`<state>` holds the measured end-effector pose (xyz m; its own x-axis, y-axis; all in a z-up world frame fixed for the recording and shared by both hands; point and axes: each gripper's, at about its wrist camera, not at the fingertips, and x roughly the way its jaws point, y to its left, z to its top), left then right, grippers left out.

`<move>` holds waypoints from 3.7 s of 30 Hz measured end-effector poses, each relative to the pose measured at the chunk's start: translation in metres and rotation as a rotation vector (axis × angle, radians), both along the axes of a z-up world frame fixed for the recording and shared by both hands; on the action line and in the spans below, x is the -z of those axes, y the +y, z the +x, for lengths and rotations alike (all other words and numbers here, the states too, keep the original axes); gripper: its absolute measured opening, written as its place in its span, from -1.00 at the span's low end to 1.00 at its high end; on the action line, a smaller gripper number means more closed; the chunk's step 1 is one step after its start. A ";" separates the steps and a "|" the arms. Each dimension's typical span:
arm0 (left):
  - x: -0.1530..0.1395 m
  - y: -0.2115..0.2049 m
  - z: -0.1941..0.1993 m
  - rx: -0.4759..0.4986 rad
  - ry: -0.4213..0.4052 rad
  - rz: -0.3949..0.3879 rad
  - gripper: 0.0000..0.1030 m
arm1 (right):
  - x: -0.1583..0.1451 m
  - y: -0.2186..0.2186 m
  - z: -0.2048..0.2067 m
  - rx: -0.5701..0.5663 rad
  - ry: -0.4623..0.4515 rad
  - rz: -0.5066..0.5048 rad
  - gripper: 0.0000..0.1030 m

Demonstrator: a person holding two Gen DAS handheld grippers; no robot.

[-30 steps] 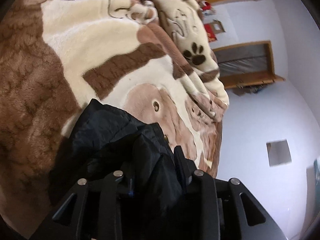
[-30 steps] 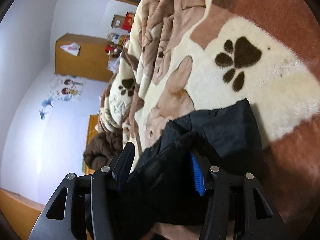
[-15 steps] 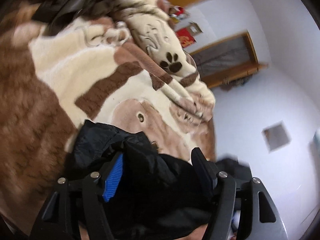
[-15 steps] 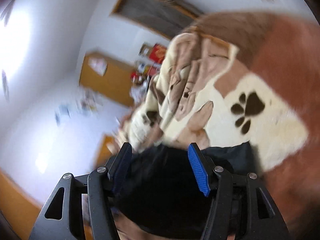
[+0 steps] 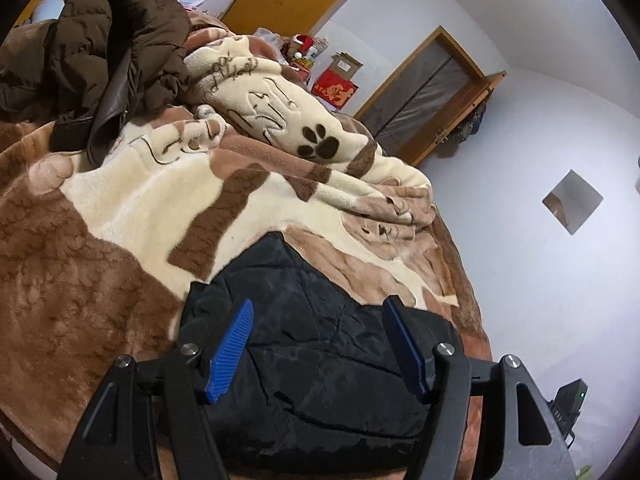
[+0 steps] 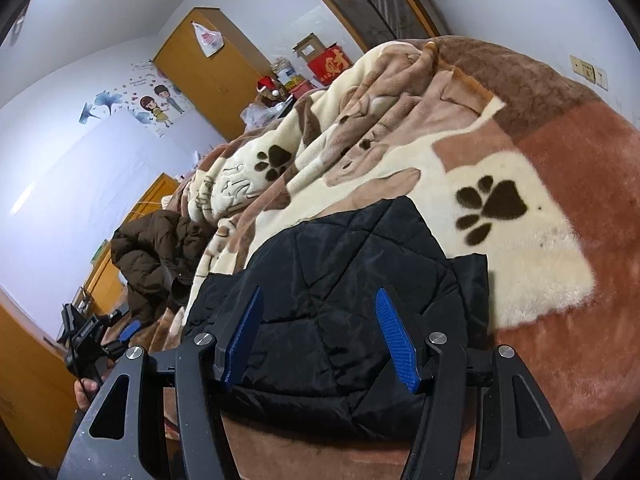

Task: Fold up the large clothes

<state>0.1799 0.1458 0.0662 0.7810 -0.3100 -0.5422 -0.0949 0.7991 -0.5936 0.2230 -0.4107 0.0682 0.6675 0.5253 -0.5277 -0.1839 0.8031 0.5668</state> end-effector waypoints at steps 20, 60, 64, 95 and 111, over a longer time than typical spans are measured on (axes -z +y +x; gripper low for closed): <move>0.050 -0.054 0.028 0.197 0.002 -0.197 0.32 | 0.027 0.047 0.019 -0.097 0.020 -0.189 0.15; 0.084 -0.023 0.136 0.073 0.153 0.252 -0.48 | 0.075 0.009 0.134 -0.076 0.223 -0.136 -0.70; 0.099 -0.014 0.138 -0.004 0.157 0.213 -0.50 | 0.075 0.015 0.138 -0.029 0.202 -0.163 -0.73; 0.066 -0.125 0.125 0.174 0.073 0.471 0.14 | 0.070 0.125 0.114 -0.055 0.030 -0.513 -0.24; 0.166 -0.179 0.165 0.217 0.121 0.567 0.16 | 0.152 0.133 0.145 -0.002 0.031 -0.547 -0.10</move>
